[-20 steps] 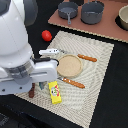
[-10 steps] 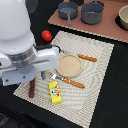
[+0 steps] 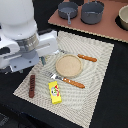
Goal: Interact with the objects in diverse but meaningful ways.
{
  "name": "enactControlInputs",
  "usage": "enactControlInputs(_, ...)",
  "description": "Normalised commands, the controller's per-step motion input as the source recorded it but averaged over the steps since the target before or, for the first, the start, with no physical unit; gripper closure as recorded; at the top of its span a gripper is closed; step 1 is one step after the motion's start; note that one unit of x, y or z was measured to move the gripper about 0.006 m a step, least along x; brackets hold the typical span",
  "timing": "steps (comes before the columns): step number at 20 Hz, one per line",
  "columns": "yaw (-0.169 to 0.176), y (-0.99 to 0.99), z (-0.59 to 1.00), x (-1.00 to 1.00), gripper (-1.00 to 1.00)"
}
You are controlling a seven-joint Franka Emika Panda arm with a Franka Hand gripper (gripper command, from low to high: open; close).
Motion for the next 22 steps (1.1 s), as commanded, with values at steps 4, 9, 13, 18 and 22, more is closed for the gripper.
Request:
enactControlInputs(4,0.128,0.62,0.00,-0.31,-1.00)
enactControlInputs(9,0.115,0.60,0.00,-0.33,-1.00)
enactControlInputs(13,0.103,0.56,0.00,-0.33,-1.00)
enactControlInputs(18,0.105,0.51,-0.01,-0.32,-1.00)
enactControlInputs(22,0.090,0.33,-0.14,-0.32,-1.00)
